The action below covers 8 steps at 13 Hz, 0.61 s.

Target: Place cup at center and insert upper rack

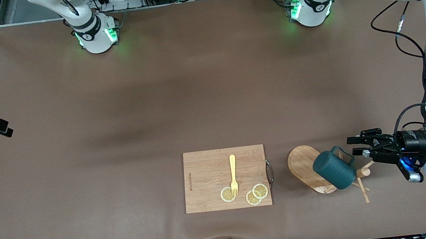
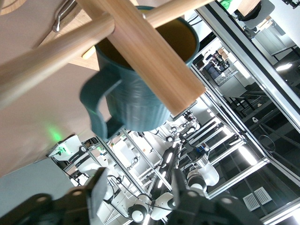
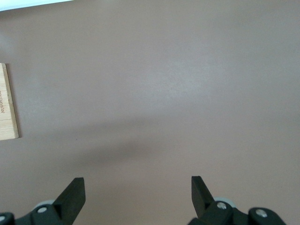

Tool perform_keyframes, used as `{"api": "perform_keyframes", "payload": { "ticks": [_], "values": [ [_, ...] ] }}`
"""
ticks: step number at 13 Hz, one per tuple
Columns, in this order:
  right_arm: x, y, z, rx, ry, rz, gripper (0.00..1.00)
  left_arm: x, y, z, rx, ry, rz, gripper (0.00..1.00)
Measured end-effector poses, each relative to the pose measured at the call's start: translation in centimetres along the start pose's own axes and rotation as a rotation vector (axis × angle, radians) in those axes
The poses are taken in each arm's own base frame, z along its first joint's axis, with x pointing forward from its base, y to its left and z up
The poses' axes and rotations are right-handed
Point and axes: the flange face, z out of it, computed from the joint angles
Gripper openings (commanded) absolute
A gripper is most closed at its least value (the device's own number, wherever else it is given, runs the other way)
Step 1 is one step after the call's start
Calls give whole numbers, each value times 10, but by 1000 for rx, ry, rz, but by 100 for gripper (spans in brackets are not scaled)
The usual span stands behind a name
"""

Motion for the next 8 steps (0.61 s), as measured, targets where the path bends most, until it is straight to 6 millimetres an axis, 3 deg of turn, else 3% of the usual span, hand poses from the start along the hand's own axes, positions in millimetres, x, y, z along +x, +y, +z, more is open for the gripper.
{"api": "perform_keyframes", "payload": {
  "ticks": [5, 8],
  "values": [
    [0, 1, 0, 2, 0, 1, 100, -3, 4, -4, -28, -8, 7, 100],
    [0, 1, 0, 3, 1, 2, 100, -10, 9, -18, -10, 40, 18, 100]
  ]
}}
